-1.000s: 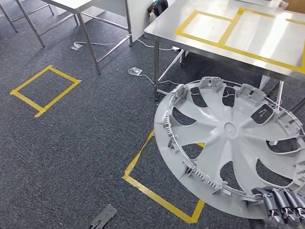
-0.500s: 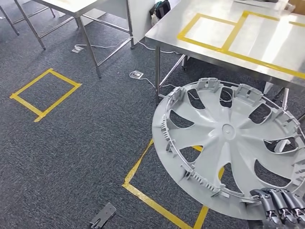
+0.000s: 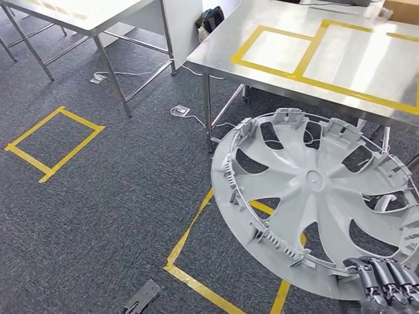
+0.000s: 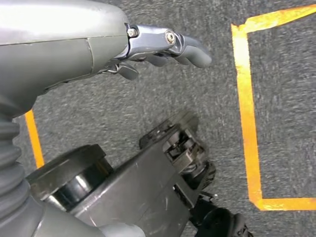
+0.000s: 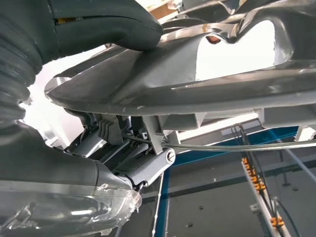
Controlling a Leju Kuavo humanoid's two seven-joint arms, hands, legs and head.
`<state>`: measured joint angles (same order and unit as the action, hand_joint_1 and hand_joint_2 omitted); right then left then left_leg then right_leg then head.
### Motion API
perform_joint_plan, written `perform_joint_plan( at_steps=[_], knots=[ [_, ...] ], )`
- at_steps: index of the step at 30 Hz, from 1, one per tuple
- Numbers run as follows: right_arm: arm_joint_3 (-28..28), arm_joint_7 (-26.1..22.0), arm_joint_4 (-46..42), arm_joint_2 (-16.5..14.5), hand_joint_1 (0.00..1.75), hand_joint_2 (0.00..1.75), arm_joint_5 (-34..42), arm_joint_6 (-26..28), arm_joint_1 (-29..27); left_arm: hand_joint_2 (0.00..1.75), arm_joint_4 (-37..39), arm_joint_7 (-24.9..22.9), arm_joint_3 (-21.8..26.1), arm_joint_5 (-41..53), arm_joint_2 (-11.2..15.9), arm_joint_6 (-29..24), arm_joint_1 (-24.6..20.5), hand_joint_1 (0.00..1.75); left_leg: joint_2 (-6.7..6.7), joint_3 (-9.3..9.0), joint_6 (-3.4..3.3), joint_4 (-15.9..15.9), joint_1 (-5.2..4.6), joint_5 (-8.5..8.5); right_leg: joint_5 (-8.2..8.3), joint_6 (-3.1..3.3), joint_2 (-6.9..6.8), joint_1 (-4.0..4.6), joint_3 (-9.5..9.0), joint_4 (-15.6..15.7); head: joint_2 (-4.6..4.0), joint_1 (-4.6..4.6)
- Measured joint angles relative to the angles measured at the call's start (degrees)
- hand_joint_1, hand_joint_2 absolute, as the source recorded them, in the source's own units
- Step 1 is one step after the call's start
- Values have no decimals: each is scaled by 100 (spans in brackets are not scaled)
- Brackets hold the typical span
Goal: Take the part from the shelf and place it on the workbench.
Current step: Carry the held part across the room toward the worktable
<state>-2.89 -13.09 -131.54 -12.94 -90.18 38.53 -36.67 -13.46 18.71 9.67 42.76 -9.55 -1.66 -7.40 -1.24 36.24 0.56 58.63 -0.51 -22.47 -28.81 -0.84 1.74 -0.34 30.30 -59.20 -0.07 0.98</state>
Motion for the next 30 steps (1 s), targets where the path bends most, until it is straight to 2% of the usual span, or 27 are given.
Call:
perform_joint_plan(
  at_steps=[1,4,5,7,8,9,10,12,13,14,15,17,18,19,21,23,24,25,27,28,29,30],
  knots=[
    [-5,1,1,0,175,175,0,0,5,175,0,-2,1,1,0,0,3,0,0,-5,-19,-24,-6,-47,-23,-21,20,3,-2,13,0,-1],
    [-33,14,4,3,175,175,-2,0,2,175,-1,-9,4,7,-9,-7,-3,0,61,-229,-202,-139,-1,-208,-215,-164,3,17,-22,-161,-1,23],
    [-39,17,4,5,175,175,-2,0,1,175,-1,-9,4,8,-12,-9,-10,0,94,-320,-255,-160,3,-240,-348,-201,-38,19,73,-436,-1,36],
    [-45,15,4,6,175,175,0,0,10,175,-1,-9,4,8,-9,-8,-15,0,145,-414,-280,-158,-4,-330,-638,-234,-92,16,507,-1151,0,57],
    [-46,16,4,7,175,175,0,0,10,175,-1,-9,4,8,-8,-7,-13,0,172,-466,-281,-157,-5,-382,-696,-252,-105,10,724,-1429,0,58],
    [-45,18,5,7,175,175,0,0,6,175,-1,-9,4,8,-7,-5,-10,0,197,-528,-277,-156,-5,-438,-631,-269,-116,2,848,-1498,0,63],
    [-44,19,6,7,175,175,0,0,4,175,-1,-9,4,8,-8,-4,-7,0,222,-607,-268,-156,-2,-500,-441,-283,-135,-8,870,-1351,0,63],
    [-45,22,9,7,175,175,0,0,6,175,-1,-9,4,10,-9,-1,-1,0,287,-787,-234,-158,-1,-642,101,-295,-268,-13,726,-690,0,69],
    [-47,25,14,8,175,175,0,0,19,175,0,-10,4,12,-9,1,-1,0,326,-859,-205,-157,-11,-707,272,-270,-365,6,657,-381,0,76],
    [-51,33,16,9,175,175,0,0,31,175,0,-17,4,15,-7,2,0,0,371,-906,-173,-161,-22,-761,369,-221,-435,28,603,-195,0,73],
    [-56,47,19,10,175,175,1,0,42,175,0,-24,4,18,-5,4,0,0,415,-938,-139,-166,-34,-799,373,-162,-463,53,593,-128,0,66],
    [-68,77,16,13,175,175,1,0,44,175,-1,-35,4,22,-7,3,-12,0,473,-969,-86,-141,-37,-828,359,-53,-358,54,543,-97,0,46],
    [-73,91,15,14,175,175,0,0,40,175,-1,-35,3,24,-11,2,-22,0,446,-937,-60,-34,-31,-815,342,-20,-303,41,502,-73,0,43],
    [-76,99,15,15,175,175,0,0,44,175,-2,-35,3,25,-15,0,-34,0,383,-825,-34,177,-21,-815,326,13,-254,22,442,-46,0,38],
    [-81,107,15,17,175,175,0,0,61,175,-2,-36,3,28,-20,-3,-43,0,226,-376,23,872,5,-958,269,68,-153,-8,336,1,0,28],
    [-85,105,16,17,175,175,0,0,72,175,-2,-38,4,29,-20,-4,-28,0,164,123,65,1469,38,-1203,195,84,-27,-24,253,10,0,24],
    [-85,104,17,17,175,175,0,0,67,175,-2,-40,4,30,-19,-4,-18,0,156,276,81,1557,54,-1206,152,77,39,-32,199,10,0,24],
    [-85,104,17,17,175,175,-1,0,60,175,-2,-42,4,30,-17,-4,-13,0,150,332,94,1458,68,-1070,106,62,104,-43,133,10,0,23],
    [-85,104,18,17,175,175,-2,0,54,175,-2,-44,4,30,-10,-7,-11,0,75,225,126,839,104,-492,1,8,222,-74,12,13,0,21],
    [-86,105,18,17,175,175,-2,0,59,175,-2,-45,4,30,-7,-7,-9,0,13,152,134,472,125,-278,-54,-33,274,-81,-41,0,0,12],
    [-86,106,18,17,175,175,0,0,63,175,-2,-48,4,30,-6,-7,-11,0,-41,93,134,214,140,-157,-107,-78,321,-81,-67,-5,0,-2],
    [-86,107,17,17,175,175,0,0,66,175,-2,-53,4,31,-8,-5,-9,0,-78,66,120,68,149,-130,-153,-123,358,-78,-79,-8,0,-15]
  ],
)
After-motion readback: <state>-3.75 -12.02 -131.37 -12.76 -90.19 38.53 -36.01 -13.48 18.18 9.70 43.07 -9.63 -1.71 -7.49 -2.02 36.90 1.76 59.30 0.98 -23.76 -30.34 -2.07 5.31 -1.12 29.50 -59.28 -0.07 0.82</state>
